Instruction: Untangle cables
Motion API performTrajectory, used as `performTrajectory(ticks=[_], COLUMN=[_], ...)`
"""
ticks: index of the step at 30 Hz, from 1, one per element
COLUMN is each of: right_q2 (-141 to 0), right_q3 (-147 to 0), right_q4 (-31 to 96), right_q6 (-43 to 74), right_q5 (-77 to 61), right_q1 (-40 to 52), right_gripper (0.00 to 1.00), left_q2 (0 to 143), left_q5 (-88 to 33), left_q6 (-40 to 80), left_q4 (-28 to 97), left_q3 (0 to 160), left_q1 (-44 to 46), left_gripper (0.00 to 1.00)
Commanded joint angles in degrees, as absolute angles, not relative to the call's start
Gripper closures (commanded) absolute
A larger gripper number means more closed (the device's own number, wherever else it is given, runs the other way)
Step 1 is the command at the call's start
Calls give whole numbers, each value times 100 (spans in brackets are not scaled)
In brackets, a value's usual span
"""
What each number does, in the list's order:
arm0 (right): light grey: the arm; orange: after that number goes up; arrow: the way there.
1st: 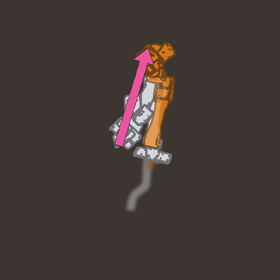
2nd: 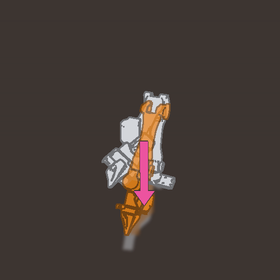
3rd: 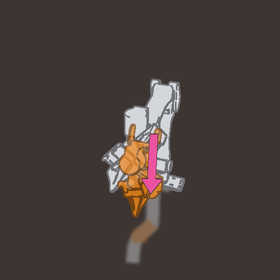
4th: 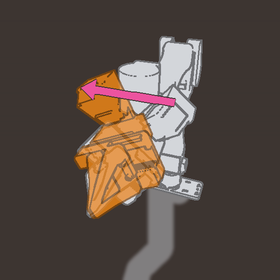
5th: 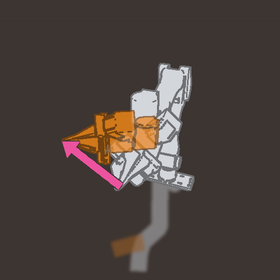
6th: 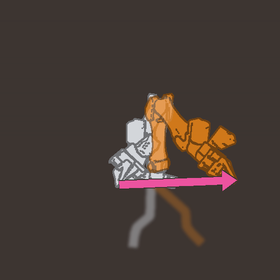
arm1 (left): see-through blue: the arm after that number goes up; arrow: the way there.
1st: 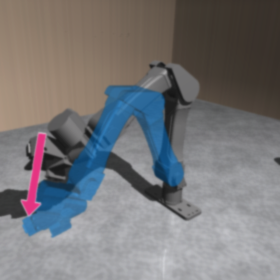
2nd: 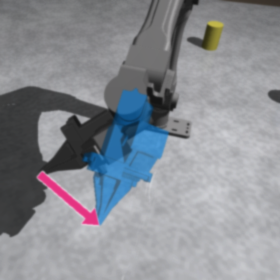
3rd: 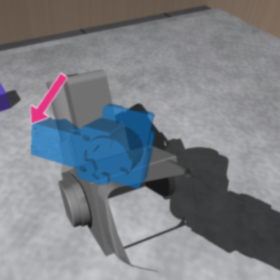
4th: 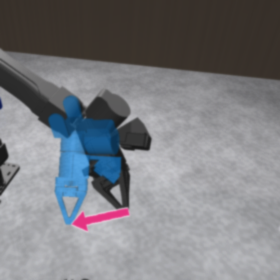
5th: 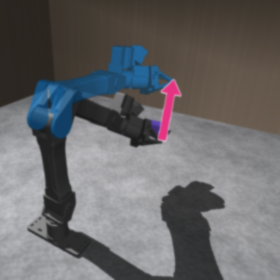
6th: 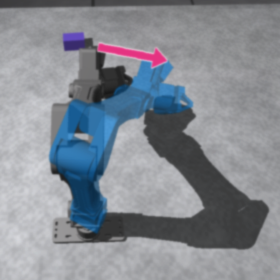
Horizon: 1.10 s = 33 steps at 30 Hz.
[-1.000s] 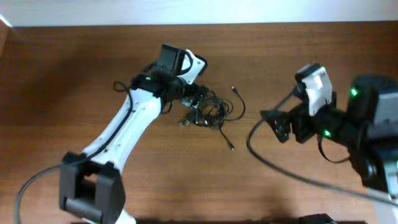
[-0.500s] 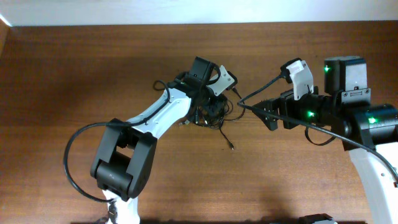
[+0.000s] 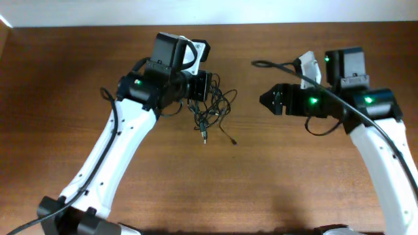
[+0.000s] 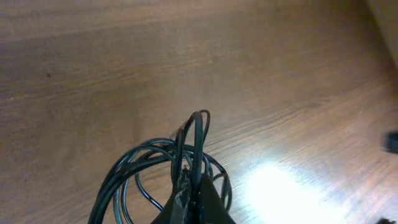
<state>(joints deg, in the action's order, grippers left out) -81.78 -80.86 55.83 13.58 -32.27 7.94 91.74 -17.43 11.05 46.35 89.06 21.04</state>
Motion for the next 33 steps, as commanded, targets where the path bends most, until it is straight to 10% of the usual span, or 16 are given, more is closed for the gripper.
performTrajectory(ticks=[1, 14, 22, 24, 33], right_q2=[-8547, -10110, -10278, -10274, -7599], right_q3=[-8165, -8165, -8165, -8165, -8167], right_q4=[5470, 3291, 3253, 3326, 5734], right_q6=[1704, 4152, 4423, 4250, 2117], right_q5=[-3607, -3089, -2108, -2091, -1929], right_q1=[847, 2351, 2545, 2506, 819], right_gripper=[27, 46, 96, 96, 96], left_q2=[8971, 8976, 8976, 8976, 9039], left_q5=[-1824, -2915, -3240, -3162, 882], left_q6=[1632, 2443, 2762, 2740, 1938], left_q4=[4613, 4115, 3798, 3780, 5070], left_q3=[8991, 8991, 8991, 8991, 8982], left_q1=[2075, 1457, 1457, 1376, 541], left_gripper=[100, 100, 100, 100, 100])
